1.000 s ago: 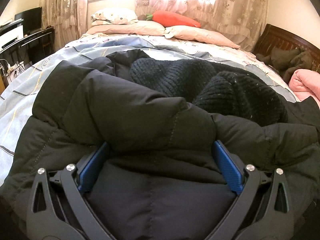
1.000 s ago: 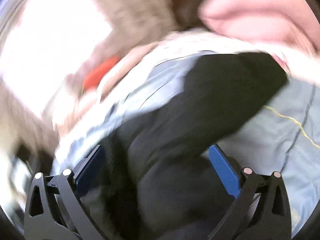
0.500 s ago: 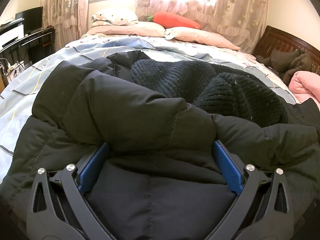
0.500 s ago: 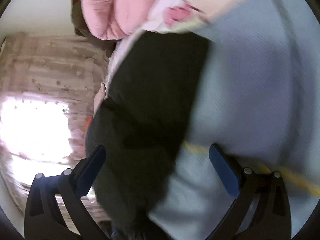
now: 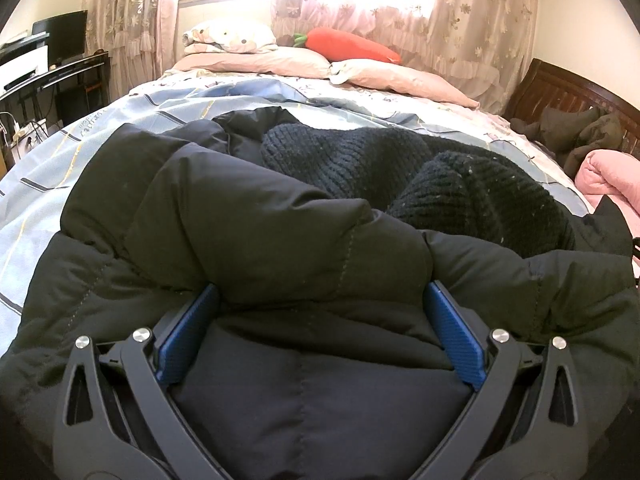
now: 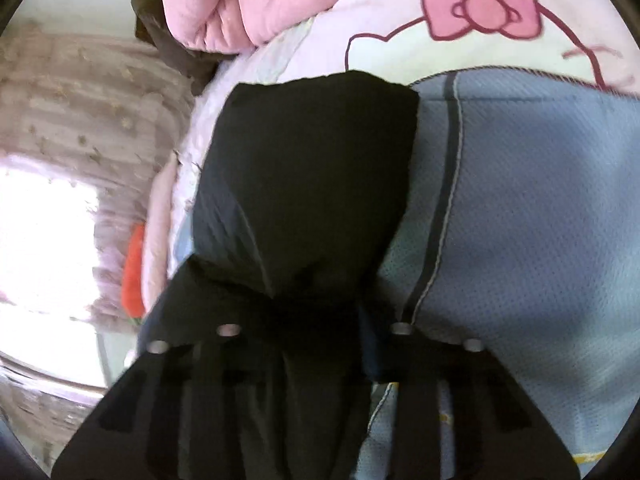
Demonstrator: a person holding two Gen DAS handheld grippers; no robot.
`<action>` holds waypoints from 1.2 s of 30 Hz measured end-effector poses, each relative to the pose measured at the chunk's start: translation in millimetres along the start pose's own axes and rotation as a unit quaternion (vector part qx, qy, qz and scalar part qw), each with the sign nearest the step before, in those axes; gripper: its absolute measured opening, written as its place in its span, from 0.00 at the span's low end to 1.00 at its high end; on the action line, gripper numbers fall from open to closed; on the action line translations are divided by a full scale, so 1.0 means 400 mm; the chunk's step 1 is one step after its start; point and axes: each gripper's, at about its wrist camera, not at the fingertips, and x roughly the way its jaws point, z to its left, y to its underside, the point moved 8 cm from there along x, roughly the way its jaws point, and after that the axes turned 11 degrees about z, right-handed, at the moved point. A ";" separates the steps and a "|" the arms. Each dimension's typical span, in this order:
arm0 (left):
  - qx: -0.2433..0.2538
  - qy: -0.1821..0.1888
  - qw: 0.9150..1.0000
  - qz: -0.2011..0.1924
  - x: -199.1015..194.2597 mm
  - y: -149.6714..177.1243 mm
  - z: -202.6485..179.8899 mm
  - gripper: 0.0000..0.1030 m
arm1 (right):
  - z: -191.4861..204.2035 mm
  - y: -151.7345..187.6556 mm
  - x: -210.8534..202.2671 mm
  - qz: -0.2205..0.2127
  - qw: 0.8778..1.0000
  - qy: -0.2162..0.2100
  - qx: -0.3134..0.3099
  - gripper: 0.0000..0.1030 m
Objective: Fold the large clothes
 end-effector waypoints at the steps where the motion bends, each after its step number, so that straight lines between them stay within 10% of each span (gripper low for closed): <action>1: 0.000 0.000 1.000 0.000 0.001 -0.001 -0.001 0.98 | -0.001 0.004 -0.005 -0.004 1.000 -0.011 -0.005 0.21; 16: 0.000 0.002 1.000 -0.001 0.000 -0.001 -0.001 0.98 | 0.322 0.111 -0.264 -0.075 0.991 -0.081 -0.076 0.15; 24: 0.000 0.003 1.000 -0.002 0.000 -0.003 0.001 0.98 | 0.651 0.564 -0.345 -0.004 0.931 -0.142 -0.335 0.15; 29: 0.000 0.002 1.000 -0.002 0.001 -0.003 0.001 0.98 | 0.559 0.927 -0.247 0.087 0.890 -0.101 -0.436 0.13; 36: 0.000 0.005 1.000 -0.003 0.000 -0.003 0.001 0.98 | 0.323 1.127 -0.124 0.157 0.896 -0.026 -0.414 0.14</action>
